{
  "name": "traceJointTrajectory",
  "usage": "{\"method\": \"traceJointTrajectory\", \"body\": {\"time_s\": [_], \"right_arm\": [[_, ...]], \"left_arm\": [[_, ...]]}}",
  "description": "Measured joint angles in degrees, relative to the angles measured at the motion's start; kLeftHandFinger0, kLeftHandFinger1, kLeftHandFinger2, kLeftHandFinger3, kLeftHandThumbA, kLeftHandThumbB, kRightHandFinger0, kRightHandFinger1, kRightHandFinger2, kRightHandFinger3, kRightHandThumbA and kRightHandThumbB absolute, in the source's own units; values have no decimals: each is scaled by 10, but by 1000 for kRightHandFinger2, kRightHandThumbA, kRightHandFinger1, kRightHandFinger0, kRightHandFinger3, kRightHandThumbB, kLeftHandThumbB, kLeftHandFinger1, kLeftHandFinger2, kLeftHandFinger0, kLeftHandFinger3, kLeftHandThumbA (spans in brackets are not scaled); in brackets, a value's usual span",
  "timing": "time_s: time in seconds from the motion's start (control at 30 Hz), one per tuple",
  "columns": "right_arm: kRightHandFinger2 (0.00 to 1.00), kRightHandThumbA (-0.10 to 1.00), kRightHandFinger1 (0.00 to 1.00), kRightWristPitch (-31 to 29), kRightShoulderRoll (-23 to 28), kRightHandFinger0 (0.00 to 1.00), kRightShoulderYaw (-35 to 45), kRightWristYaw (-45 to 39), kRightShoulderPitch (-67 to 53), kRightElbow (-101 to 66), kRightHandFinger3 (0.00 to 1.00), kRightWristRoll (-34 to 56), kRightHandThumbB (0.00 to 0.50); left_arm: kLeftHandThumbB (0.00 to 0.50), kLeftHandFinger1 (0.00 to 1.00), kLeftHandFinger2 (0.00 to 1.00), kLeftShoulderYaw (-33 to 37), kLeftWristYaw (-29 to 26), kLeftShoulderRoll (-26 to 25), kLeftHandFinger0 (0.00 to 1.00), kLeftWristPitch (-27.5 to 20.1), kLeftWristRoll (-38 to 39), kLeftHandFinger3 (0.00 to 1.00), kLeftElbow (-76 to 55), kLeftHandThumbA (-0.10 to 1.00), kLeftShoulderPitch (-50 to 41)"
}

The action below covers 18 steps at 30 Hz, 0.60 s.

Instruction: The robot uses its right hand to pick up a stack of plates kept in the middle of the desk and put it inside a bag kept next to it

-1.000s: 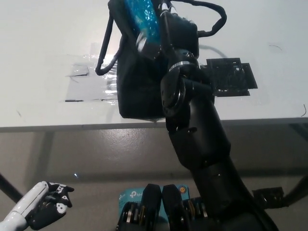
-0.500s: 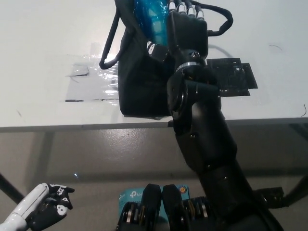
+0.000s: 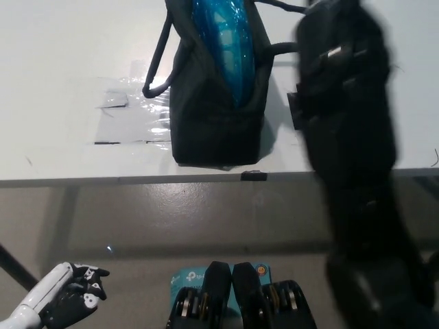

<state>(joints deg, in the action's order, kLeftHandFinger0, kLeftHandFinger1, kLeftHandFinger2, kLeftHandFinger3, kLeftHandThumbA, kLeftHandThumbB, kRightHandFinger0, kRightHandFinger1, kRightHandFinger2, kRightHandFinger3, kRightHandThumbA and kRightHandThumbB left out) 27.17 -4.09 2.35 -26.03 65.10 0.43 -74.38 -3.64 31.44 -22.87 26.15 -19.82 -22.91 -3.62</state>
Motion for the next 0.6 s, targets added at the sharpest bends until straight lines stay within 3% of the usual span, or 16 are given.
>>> {"method": "traceJointTrajectory", "body": {"time_s": [0.1, 0.13, 0.2, 0.33, 0.5, 0.6], "right_arm": [[1000, 936, 1000, 0, 32, 1000, 29, -39, -3, -64, 1000, 20, 384], [1000, 932, 1000, 0, 40, 1000, 43, -50, -9, -86, 1000, 27, 383], [1000, 724, 1000, 0, 52, 1000, 64, -72, -23, -122, 1000, 45, 276], [1000, 521, 1000, 0, 73, 1000, 104, -91, -111, -202, 1000, 92, 177], [1000, 469, 1000, -10, 77, 1000, 133, -87, -280, -231, 1000, 150, 155], [1000, 492, 1000, -26, 75, 1000, 143, -80, -377, -231, 1000, 182, 207]], "left_arm": [[0, 747, 757, 0, 0, 0, 722, 0, 0, 709, 2, -100, -5], [0, 745, 756, 0, 0, 0, 721, 0, 0, 709, 2, -100, -6], [0, 746, 762, 1, 0, 0, 715, 0, 1, 720, 3, -100, -6], [6, 732, 748, 1, 0, 0, 702, 0, 2, 714, 5, -100, -6], [0, 737, 747, 1, 0, 0, 709, -1, 3, 712, 11, -100, -6], [0, 736, 745, 1, 0, 0, 711, -1, 3, 712, 12, -100, -6]]}}
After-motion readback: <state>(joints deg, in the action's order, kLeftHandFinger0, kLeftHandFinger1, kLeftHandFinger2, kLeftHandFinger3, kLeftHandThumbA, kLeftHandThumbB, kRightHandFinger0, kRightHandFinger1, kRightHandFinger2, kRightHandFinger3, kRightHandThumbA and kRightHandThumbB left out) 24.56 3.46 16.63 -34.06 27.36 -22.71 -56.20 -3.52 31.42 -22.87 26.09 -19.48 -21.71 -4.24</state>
